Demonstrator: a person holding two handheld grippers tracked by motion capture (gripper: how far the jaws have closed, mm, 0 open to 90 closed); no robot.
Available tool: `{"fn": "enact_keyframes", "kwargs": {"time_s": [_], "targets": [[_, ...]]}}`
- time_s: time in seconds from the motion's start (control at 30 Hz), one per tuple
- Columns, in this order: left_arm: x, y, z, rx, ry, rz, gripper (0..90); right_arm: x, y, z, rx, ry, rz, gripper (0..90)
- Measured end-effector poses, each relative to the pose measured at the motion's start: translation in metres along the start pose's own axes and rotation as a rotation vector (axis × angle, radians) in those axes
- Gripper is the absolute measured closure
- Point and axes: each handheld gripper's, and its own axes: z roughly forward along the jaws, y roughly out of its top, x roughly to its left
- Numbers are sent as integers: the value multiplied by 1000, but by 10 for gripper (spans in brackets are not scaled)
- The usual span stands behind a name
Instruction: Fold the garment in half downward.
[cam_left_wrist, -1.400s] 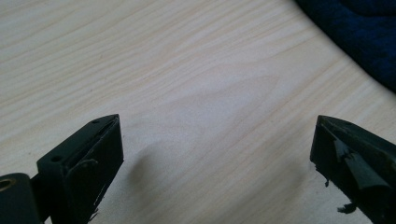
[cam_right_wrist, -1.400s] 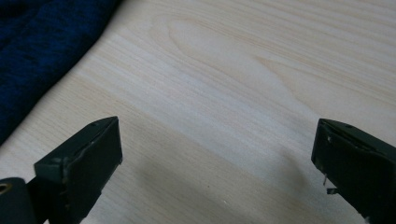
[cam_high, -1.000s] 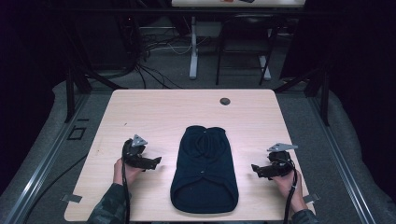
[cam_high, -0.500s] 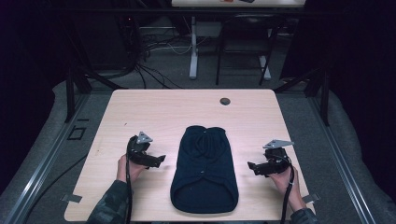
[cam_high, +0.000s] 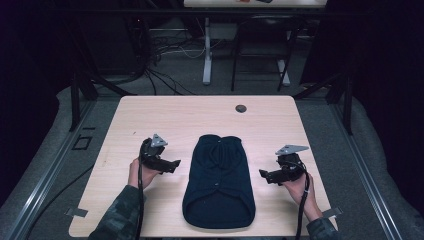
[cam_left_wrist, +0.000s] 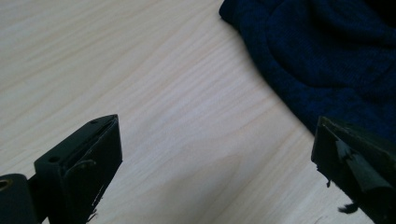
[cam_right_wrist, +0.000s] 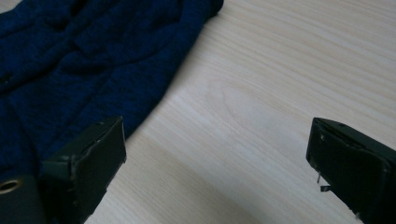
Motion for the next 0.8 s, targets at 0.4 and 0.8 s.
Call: {"fn": "enact_keyframes", "kwargs": {"time_s": [0.4, 0.8], "targets": [[-5, 25, 8, -7, -24, 25, 24, 11, 26, 8, 0, 29, -39, 48], [-8, 43, 23, 1, -55, 28, 24, 12, 42, 21, 12, 62, -50, 53]]}}
